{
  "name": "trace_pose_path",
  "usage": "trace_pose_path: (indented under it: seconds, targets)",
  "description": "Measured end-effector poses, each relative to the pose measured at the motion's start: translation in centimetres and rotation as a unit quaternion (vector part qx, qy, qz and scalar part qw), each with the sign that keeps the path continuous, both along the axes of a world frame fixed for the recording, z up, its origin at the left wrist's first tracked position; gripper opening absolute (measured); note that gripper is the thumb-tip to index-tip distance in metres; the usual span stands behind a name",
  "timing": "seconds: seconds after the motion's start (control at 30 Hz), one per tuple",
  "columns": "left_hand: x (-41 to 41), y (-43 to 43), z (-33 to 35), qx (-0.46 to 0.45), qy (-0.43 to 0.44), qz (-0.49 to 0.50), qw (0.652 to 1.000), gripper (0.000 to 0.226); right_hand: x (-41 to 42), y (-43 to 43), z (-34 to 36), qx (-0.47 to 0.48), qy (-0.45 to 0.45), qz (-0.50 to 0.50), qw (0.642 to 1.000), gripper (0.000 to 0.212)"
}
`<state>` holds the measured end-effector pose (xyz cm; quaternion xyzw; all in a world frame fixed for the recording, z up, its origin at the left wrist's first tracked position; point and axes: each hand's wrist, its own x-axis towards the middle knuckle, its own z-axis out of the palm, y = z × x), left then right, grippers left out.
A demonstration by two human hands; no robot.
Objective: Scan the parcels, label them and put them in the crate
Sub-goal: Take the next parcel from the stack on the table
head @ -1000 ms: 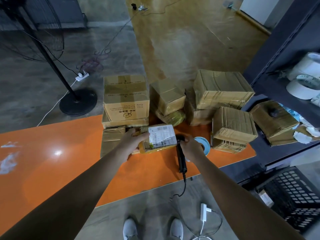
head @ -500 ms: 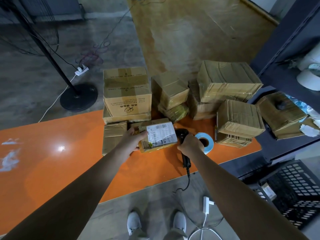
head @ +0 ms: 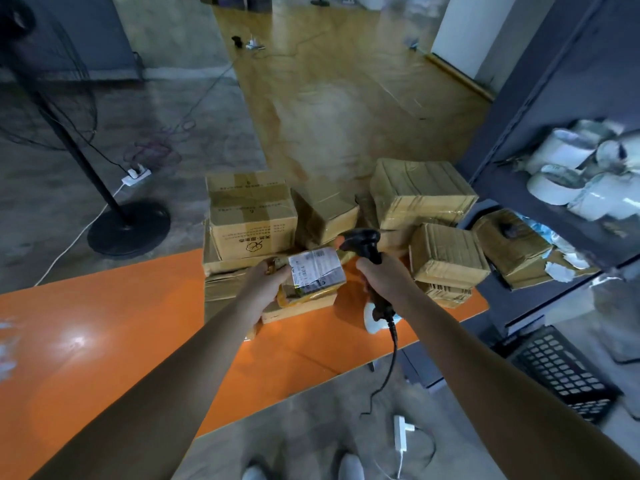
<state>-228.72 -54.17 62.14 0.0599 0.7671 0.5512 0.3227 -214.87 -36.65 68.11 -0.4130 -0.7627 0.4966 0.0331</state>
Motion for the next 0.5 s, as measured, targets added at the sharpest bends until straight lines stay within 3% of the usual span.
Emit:
trace_pose_path:
  seconds: [0.13,0.3,0.5]
  targets:
    - [0.2,0.6,0.1,-0.008,0.023,-0.038,0.999,0.01,0.5,-1.5,1.4,-0.065,0.016,-0.002,0.998,0.02]
    - [0.6,0.5,0.5,-0.025,0.022,-0.047,0.998,0.042,1.0,-2.8,2.6,-0.062,0.011,0.006,0.998,0.018]
    - [1.4,0.7,1.3,-0.036,0.029,-0.025,0.999,0.042,1.8,-2.8,3.6,-0.08,0.007,0.016,0.997,0.017]
